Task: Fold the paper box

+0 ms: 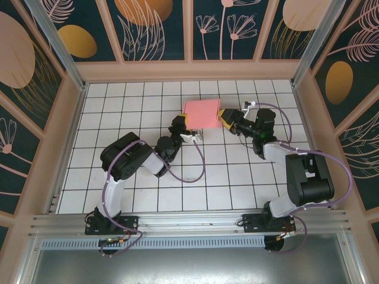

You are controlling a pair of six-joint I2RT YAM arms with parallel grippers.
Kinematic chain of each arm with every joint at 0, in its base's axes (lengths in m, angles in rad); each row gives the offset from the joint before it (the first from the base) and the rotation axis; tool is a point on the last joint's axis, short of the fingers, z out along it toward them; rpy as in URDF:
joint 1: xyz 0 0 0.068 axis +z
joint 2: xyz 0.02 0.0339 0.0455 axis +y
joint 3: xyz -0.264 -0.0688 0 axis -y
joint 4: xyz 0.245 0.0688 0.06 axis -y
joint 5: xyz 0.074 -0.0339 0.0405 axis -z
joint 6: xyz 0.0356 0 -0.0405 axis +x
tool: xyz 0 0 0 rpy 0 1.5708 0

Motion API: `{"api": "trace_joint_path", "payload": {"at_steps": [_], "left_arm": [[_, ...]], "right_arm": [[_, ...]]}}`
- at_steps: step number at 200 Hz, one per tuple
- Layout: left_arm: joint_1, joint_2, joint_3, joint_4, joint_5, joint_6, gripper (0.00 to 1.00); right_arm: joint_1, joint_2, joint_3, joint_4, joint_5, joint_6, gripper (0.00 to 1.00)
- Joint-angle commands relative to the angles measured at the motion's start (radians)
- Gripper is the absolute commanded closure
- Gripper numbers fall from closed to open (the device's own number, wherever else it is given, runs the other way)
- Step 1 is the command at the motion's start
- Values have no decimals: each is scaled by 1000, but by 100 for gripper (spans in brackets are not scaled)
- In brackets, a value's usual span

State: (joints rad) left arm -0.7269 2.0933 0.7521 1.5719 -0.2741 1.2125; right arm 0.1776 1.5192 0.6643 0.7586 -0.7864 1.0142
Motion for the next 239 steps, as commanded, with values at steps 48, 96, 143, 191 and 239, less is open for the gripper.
{"api": "trace_joint_path", "payload": {"at_steps": [48, 96, 143, 191, 239], "left_arm": [[-4, -173, 17, -429, 23, -261, 58], [-2, -320, 42, -845, 87, -480, 64], [19, -444, 121, -1291, 240, -612, 66], [33, -486, 210, -1636, 268, -699, 64], [39, -528, 282, -1918, 306, -722, 63]], "right_arm": [[-39, -176, -35, -114, 104, -198, 21], [-55, -292, 53, -443, 222, -463, 22], [-63, -322, 95, -511, 201, -557, 22], [-59, -359, 126, -560, 173, -736, 23], [12, -358, 155, -602, 163, -893, 23]]}}
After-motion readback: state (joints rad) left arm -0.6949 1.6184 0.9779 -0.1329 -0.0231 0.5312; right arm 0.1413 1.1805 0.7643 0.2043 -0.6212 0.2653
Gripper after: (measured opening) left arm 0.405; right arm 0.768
